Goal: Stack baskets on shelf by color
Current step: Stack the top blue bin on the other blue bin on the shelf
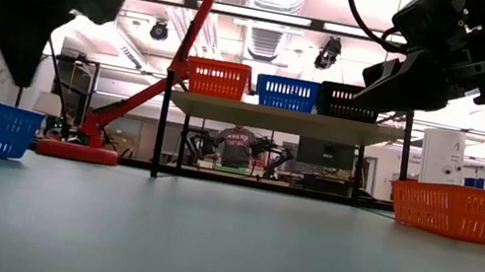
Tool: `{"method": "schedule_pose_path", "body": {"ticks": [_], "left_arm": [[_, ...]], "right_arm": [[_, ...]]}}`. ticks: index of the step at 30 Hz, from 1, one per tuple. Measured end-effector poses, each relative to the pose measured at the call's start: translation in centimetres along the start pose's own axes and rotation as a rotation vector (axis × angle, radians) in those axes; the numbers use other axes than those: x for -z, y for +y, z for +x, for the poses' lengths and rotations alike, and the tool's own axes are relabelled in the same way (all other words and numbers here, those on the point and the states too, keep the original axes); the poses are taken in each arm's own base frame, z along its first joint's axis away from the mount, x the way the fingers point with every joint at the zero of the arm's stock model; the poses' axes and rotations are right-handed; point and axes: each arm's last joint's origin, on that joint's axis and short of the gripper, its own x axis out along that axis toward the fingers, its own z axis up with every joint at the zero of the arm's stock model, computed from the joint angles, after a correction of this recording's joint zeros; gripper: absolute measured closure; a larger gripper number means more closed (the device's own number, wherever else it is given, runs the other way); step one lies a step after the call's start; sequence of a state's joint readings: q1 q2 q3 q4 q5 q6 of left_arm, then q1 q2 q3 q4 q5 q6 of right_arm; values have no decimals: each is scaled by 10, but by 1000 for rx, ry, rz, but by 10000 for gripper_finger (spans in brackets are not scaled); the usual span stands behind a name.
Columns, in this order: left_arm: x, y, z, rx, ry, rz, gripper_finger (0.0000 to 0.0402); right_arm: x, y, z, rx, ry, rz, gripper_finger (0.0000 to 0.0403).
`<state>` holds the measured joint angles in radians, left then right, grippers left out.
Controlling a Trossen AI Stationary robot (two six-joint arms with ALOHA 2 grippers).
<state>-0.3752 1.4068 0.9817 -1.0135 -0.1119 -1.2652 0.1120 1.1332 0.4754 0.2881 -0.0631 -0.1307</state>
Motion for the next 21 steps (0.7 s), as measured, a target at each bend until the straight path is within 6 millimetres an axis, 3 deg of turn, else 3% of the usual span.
{"method": "schedule_pose_path", "body": {"ticks": [4, 13, 21], "left_arm": [[5, 14, 2, -115, 35, -25, 356], [5, 20, 13, -180, -39, -12, 252], [9, 27, 33, -254, -39, -23, 236]], "right_arm": [[0, 0, 0, 0, 2, 0, 394], [0, 0, 0, 0, 2, 0, 394], [1, 0, 0, 0, 3, 0, 394]]}}
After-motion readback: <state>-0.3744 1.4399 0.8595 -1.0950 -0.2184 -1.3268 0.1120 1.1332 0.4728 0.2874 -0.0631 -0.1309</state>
